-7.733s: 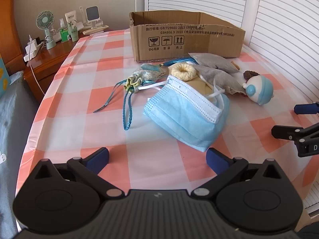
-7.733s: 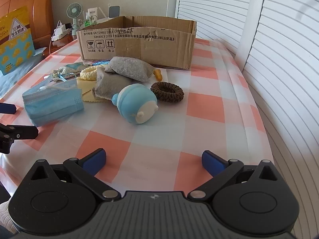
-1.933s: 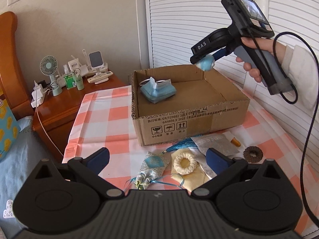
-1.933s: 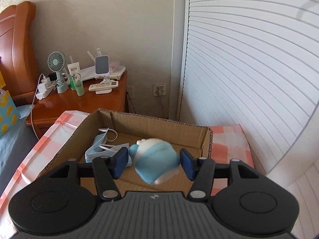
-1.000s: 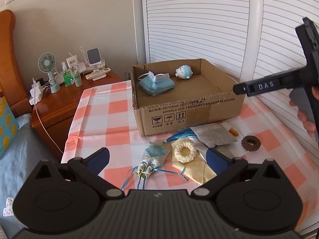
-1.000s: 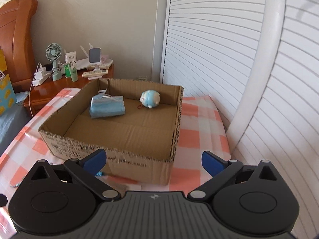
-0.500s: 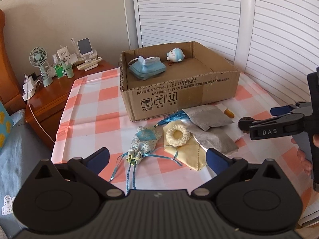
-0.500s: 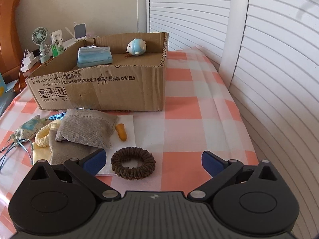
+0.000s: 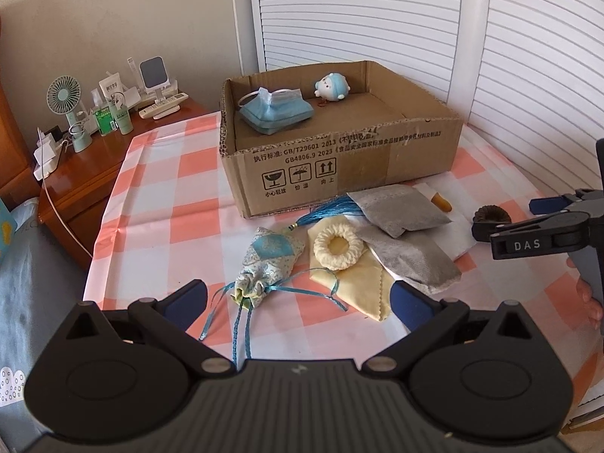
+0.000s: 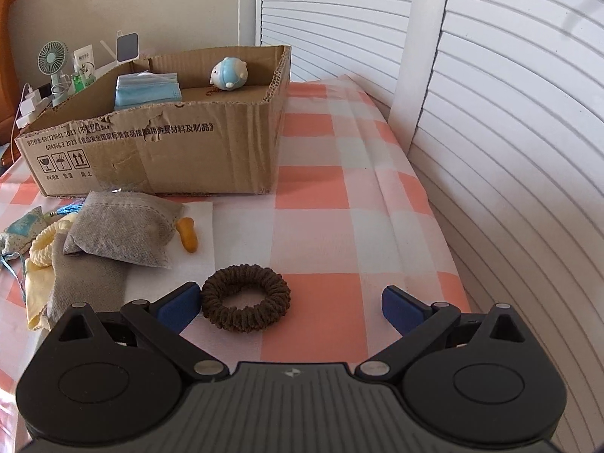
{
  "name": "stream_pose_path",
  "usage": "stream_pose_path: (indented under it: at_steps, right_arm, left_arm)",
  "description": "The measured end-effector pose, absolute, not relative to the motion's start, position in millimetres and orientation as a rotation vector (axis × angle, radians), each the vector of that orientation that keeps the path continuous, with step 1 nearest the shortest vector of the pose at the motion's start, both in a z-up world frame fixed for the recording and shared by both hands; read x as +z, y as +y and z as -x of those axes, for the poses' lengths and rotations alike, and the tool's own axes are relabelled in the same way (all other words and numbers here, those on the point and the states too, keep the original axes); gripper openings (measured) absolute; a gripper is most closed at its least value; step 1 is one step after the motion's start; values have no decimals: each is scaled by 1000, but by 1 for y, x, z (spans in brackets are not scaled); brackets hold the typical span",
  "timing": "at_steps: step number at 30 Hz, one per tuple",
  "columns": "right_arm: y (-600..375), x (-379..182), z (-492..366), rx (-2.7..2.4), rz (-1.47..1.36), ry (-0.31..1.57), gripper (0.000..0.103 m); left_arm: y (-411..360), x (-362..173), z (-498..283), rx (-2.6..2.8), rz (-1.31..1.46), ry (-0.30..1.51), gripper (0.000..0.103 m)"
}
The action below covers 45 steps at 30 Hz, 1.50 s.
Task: Organize soft objects
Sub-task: 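Move both tools back toward the remaining items on the table, then grasp the floral pouch with the left tool while the right tool grasps the brown hair tie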
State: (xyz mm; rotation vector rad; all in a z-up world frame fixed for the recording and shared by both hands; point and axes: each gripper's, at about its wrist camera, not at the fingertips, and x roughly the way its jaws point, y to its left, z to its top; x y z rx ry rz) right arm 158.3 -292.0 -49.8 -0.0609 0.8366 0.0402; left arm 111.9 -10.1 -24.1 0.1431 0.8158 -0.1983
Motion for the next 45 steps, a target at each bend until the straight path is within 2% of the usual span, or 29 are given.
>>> stream_pose_path:
  at_steps: [11, 24, 37, 39, 41, 44, 45]
  right_arm:
    - [-296, -56, -156, 64, 81, 861, 103]
    - [-297, -57, -154, 69, 76, 856, 103]
    - [-296, -58, -153, 58, 72, 851, 103]
    - [-296, -58, -153, 59, 72, 850, 103]
    - [-296, -58, -153, 62, 74, 851, 103]
    - [-296, -58, -153, 66, 76, 850, 103]
    - [-297, -58, -152, 67, 76, 850, 103]
  left_arm:
    - [18, -71, -133, -164, -125, 948, 103]
    - [31, -79, -132, -240, -96, 880, 103]
    - [32, -82, -170, -260, -113, 845, 103]
    - [29, -80, -171, -251, -131, 827, 99]
    - [26, -78, -169, -283, -141, 812, 84]
    - [23, -76, -168, -330, -136, 807, 68]
    - [23, -76, -168, -341, -131, 807, 66]
